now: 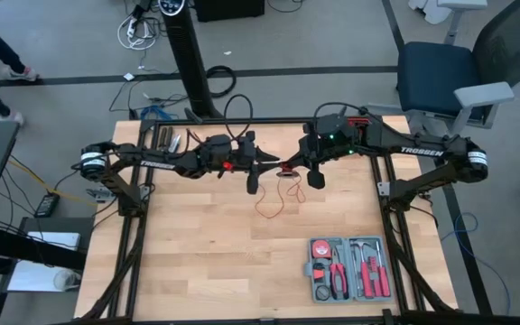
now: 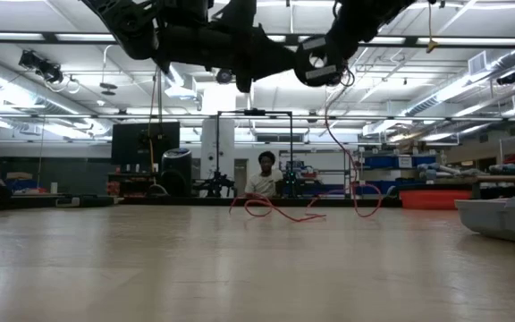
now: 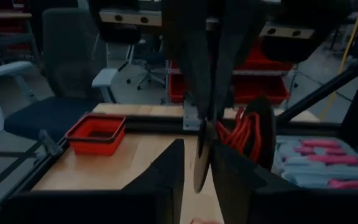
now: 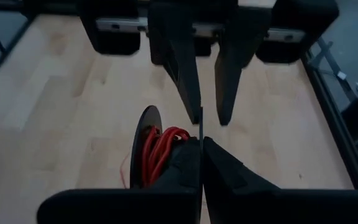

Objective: Coil cords
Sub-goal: Coil the wire

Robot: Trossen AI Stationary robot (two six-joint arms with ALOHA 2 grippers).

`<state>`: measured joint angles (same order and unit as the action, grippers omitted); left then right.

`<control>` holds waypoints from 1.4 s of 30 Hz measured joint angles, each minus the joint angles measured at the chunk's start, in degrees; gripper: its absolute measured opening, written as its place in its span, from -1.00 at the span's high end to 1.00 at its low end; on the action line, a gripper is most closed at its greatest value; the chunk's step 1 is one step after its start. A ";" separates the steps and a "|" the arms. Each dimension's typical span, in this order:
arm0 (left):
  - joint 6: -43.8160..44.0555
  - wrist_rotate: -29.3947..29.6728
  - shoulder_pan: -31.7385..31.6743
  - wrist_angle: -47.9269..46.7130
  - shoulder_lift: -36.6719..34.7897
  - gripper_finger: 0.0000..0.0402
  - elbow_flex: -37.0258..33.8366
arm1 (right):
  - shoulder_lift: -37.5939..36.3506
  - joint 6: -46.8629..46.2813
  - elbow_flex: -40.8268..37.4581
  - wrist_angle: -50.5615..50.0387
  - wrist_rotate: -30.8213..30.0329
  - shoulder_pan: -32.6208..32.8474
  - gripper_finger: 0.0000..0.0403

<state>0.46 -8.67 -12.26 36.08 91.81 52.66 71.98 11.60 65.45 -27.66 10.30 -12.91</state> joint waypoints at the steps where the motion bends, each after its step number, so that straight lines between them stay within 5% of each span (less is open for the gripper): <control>1: -0.13 0.01 -0.22 -1.04 0.00 0.59 0.00 | -0.13 0.04 -0.67 0.17 -0.46 0.02 0.99; 11: -3.33 0.30 -4.14 -0.27 -0.04 0.59 -4.63 | -0.73 0.13 -8.79 10.02 0.52 -0.82 1.00; 18: -6.19 -4.87 -7.58 6.34 -0.04 0.59 -6.08 | -1.69 0.30 -12.89 15.39 2.68 -4.36 1.00; 42: -8.82 -8.21 -16.19 9.94 -0.02 0.59 -6.08 | -2.33 2.36 -13.73 19.57 7.97 -13.77 0.99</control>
<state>-8.36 -16.88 -28.45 46.02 91.79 46.59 69.65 13.95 51.72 -8.10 18.26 -26.68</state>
